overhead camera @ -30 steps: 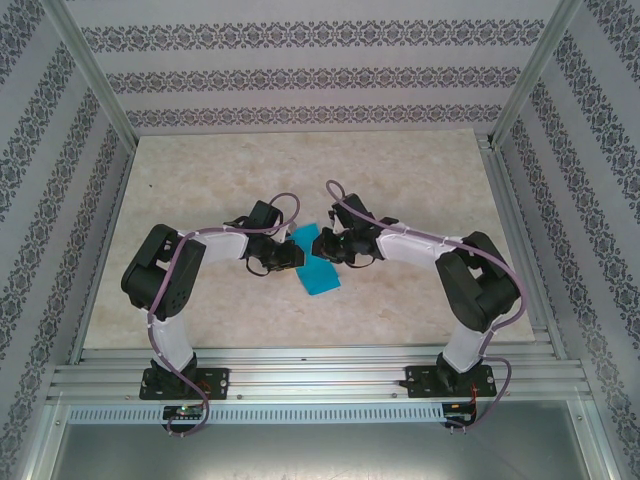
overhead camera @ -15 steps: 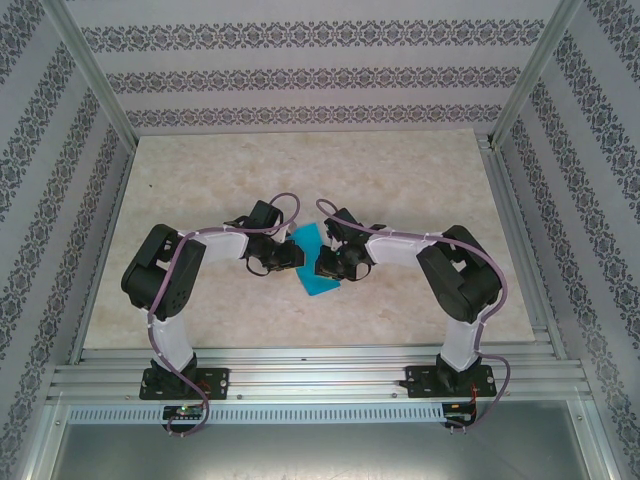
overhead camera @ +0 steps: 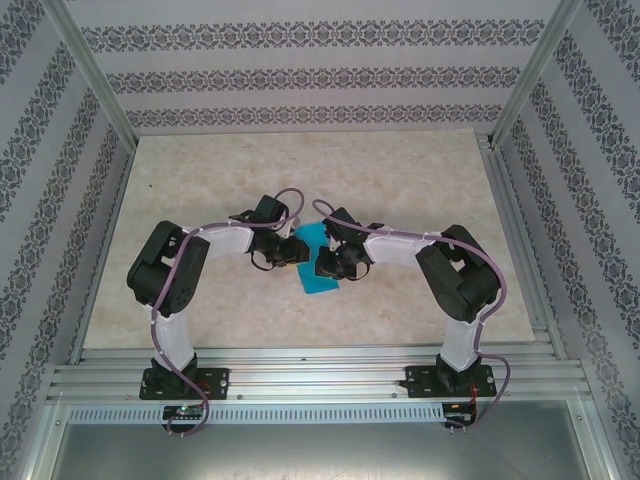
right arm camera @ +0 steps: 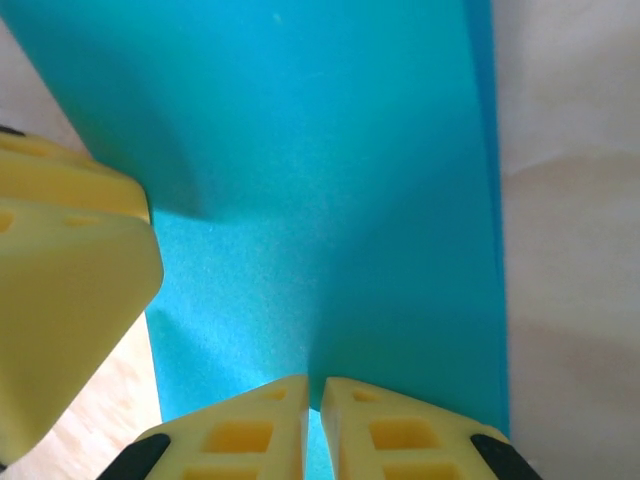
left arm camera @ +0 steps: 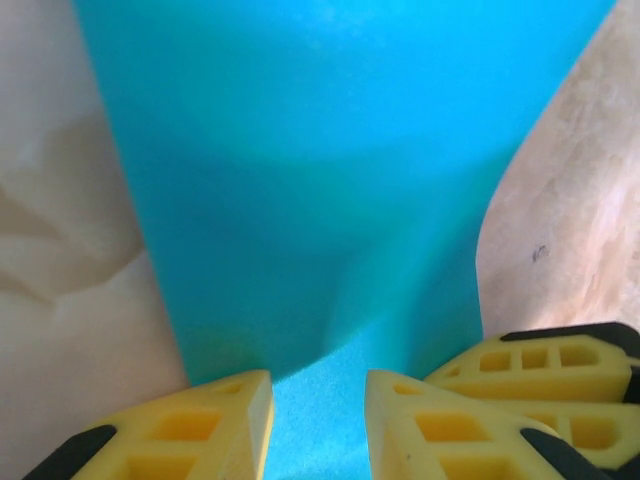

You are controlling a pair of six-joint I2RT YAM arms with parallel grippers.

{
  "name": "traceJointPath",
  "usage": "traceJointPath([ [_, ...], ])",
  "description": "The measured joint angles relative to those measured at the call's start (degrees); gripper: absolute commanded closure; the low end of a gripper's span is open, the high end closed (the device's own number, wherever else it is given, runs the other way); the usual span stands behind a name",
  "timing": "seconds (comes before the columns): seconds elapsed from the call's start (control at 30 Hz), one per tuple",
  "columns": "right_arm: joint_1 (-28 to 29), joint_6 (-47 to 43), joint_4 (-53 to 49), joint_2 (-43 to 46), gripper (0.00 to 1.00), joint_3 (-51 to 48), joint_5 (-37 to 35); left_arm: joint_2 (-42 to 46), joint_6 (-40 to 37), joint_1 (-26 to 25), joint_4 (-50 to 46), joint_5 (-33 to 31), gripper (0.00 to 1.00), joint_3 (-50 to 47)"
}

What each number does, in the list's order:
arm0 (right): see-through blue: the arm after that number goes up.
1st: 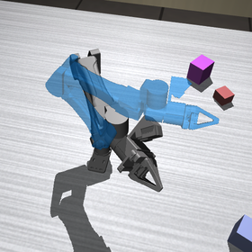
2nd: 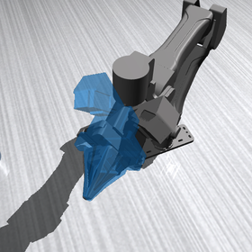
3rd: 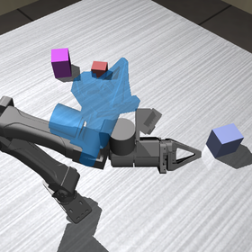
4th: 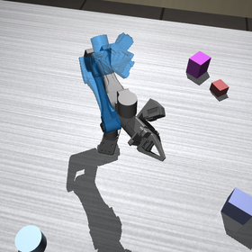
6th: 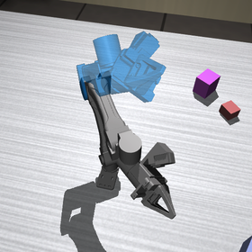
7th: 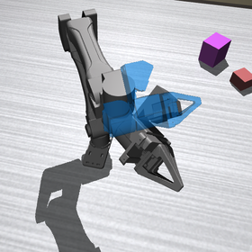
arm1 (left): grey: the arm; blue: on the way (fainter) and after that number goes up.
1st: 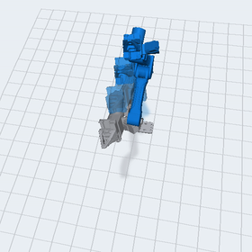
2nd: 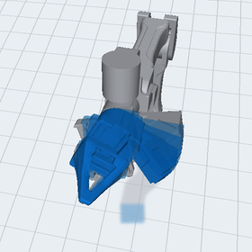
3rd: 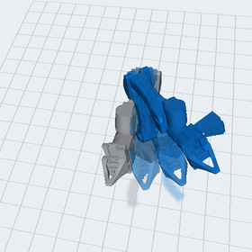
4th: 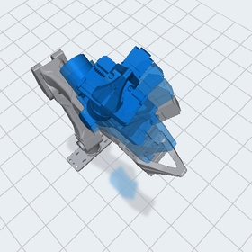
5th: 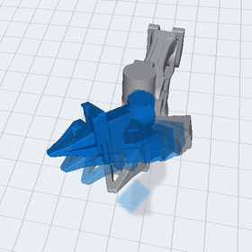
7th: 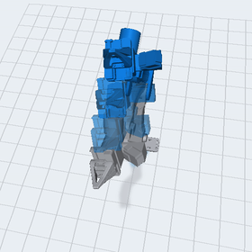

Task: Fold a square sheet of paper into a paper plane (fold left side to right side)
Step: First fold in half a square sheet of paper at the center of the table.

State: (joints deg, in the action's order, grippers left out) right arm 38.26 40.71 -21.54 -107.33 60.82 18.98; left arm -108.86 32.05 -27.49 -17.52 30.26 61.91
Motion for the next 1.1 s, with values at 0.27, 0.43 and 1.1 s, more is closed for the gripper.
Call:
traceJointPath([
  [0.27, 0.28, -0.42, -0.55, -0.2, 0.85, 0.42, -1.01, -1.64, 0.02, 0.2, -0.61, -0.17, 0.63, 2.67],
  [0.43, 0.28, -0.48, -0.7, -0.35, 0.85, 0.59, -1.05, -2.25, 0.9, 1.16, 0.24, 0.28, 0.61, 3.56],
  [1.1, 0.37, -1.11, -1.38, -0.63, 0.86, 1.07, -1.14, -6.88, 2.62, 2.67, 4.17, 1.77, 0.61, 8.7],
])
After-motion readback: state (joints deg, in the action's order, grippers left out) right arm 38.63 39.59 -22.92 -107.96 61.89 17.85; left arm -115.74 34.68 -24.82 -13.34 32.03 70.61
